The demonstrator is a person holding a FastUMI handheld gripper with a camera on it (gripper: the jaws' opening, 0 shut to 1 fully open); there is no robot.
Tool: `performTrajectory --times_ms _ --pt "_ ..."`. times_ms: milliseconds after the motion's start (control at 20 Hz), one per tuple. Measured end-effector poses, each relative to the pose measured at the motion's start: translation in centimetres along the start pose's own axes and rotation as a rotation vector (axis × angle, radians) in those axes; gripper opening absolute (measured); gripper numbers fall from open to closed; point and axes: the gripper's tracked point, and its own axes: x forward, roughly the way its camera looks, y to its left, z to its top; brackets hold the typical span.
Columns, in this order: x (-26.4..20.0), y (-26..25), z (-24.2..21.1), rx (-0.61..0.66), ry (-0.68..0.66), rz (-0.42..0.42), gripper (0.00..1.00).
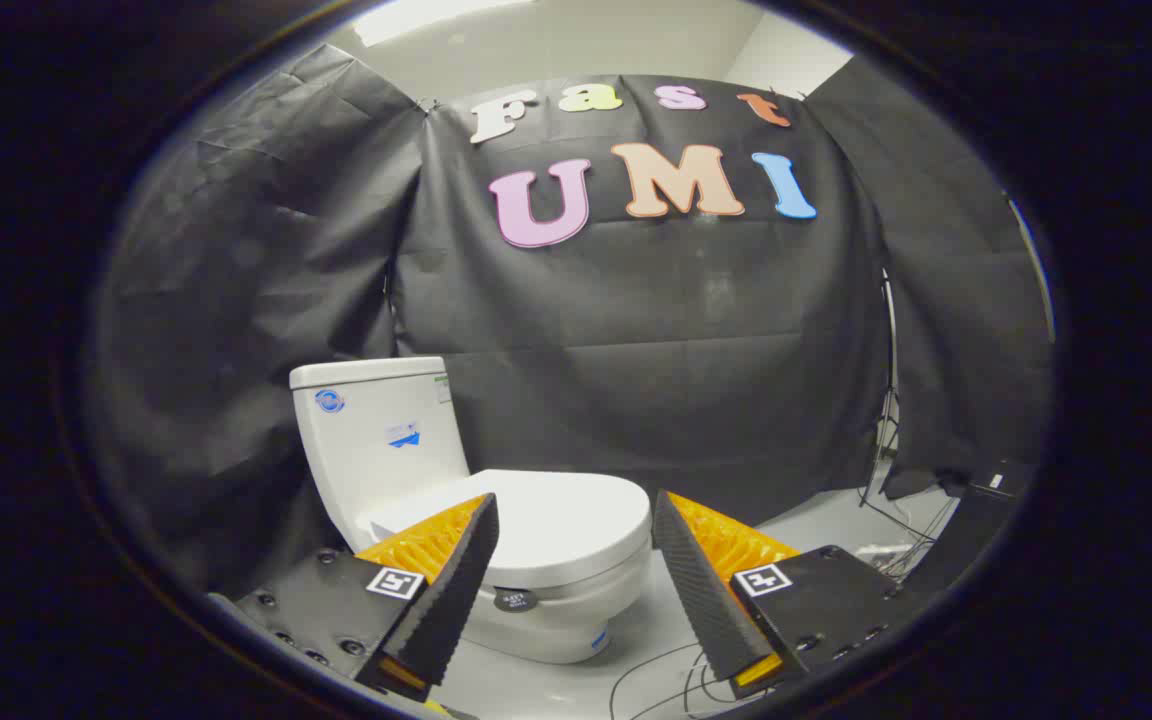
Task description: Open the toilet lid.
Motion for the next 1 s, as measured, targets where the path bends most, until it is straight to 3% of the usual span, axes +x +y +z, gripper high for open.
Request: performTrajectory --times_ms 1000 --pt "1.1 -0.7 -2.3 0.012 0.072 -0.024 0.97"
